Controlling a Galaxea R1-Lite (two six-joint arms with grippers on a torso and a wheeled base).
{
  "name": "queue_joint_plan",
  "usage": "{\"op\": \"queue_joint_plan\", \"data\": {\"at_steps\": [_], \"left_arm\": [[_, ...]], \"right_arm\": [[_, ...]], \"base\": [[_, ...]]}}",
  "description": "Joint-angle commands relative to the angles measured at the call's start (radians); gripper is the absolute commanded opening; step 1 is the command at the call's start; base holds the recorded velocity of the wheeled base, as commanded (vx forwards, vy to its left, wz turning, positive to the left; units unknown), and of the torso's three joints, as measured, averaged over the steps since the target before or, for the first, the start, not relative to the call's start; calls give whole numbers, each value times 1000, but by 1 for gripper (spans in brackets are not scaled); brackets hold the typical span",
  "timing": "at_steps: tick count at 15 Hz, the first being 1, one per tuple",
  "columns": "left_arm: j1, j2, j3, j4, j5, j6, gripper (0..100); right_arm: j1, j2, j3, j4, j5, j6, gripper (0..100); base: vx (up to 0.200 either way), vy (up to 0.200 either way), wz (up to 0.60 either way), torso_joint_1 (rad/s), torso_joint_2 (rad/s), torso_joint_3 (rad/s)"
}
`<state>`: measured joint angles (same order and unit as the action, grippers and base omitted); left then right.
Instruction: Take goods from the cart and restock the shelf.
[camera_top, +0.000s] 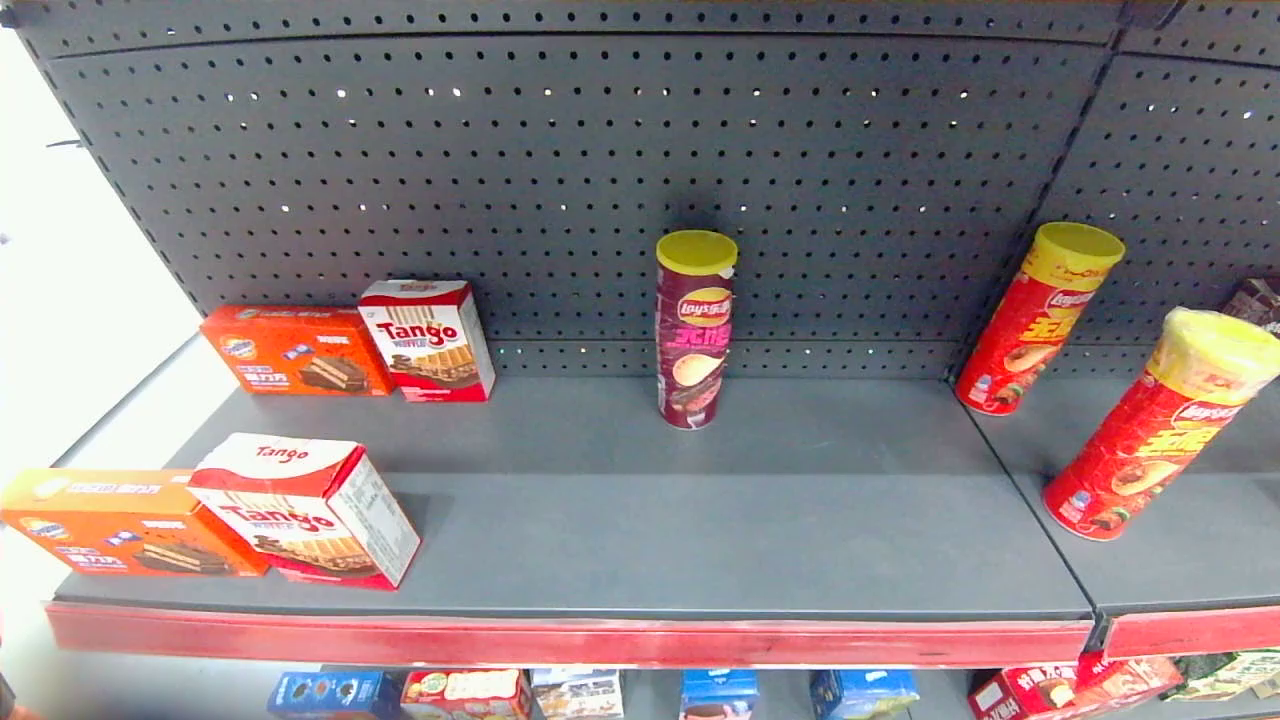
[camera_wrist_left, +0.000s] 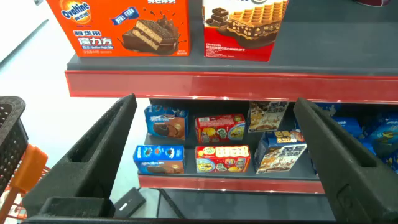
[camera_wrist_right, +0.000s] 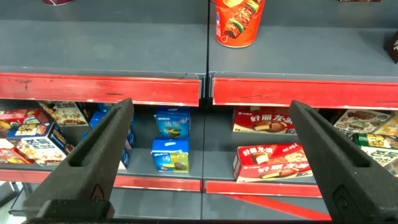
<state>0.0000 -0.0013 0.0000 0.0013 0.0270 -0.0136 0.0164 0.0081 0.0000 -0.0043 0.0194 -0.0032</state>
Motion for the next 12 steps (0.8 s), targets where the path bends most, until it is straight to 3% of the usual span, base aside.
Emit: {"op": "queue_joint_plan", "data": {"at_steps": [1, 11, 12], "left_arm": [[0, 1, 0, 0, 1, 0, 100], [0, 1, -2, 0, -2, 0, 100], [0, 1, -2, 0, -1, 0, 100]], "right_arm": [[0, 1, 0, 0, 1, -1, 100], [0, 1, 0, 0, 2, -1, 100], [0, 0, 0, 0, 2, -1, 100]], "base": [[0, 0, 0, 0, 0, 0], [0, 0, 0, 0, 0, 0], [0, 0, 600, 2, 7, 2]]}}
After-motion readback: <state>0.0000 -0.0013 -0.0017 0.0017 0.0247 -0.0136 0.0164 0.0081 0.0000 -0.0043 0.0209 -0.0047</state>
